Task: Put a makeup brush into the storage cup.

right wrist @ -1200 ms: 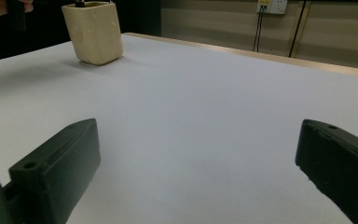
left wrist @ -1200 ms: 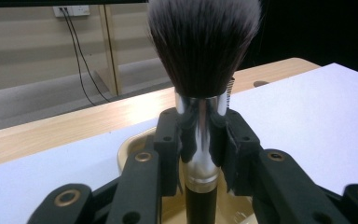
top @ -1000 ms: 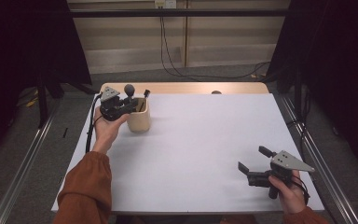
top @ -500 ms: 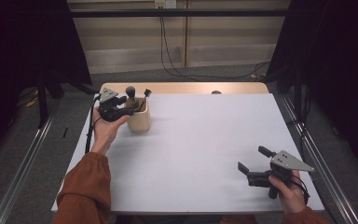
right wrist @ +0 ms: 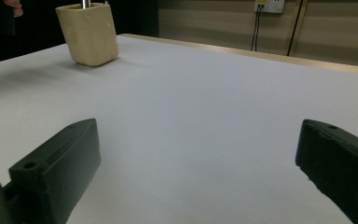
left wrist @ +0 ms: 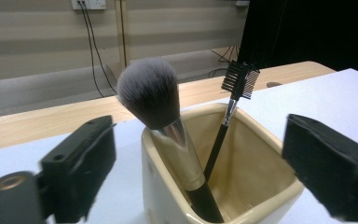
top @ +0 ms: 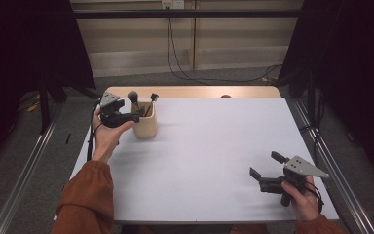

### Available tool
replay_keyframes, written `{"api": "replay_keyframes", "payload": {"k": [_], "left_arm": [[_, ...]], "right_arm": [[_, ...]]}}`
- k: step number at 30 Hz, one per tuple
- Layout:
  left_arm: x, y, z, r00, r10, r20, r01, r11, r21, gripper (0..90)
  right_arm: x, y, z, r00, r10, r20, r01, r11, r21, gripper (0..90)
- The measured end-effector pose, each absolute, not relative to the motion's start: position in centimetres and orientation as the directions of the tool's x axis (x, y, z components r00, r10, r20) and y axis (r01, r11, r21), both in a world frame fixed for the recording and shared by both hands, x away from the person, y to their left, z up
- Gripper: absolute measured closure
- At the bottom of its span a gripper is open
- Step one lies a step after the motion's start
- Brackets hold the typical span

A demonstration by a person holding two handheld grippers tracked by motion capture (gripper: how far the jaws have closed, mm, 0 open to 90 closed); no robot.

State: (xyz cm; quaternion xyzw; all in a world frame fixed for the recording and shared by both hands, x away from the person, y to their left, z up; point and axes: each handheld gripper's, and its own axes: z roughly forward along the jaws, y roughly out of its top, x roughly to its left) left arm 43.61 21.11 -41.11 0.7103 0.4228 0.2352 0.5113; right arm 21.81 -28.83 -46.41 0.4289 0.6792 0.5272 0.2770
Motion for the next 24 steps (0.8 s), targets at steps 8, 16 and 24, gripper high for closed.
{"api": "replay_keyframes", "payload": {"k": [8, 16, 24], "left_arm": [[42.6, 22.0, -40.6, 0.545, 0.828, -0.130, 0.337, -0.075, 0.938, 3.1], [41.3, 23.0, -40.6, 0.554, 0.824, -0.121, 0.322, -0.078, 0.944, 2.4], [39.4, 23.1, -40.1, 0.579, 0.812, -0.079, 0.269, -0.098, 0.958, 3.0]], "right_arm": [[21.7, -28.9, -46.3, -0.472, 0.877, 0.087, 0.281, 0.056, 0.958, 0.0], [21.6, -29.0, -46.3, -0.464, 0.879, 0.109, 0.285, 0.032, 0.958, 0.0], [21.3, -28.9, -46.2, -0.465, 0.879, 0.107, 0.280, 0.031, 0.960, 0.0]]}}
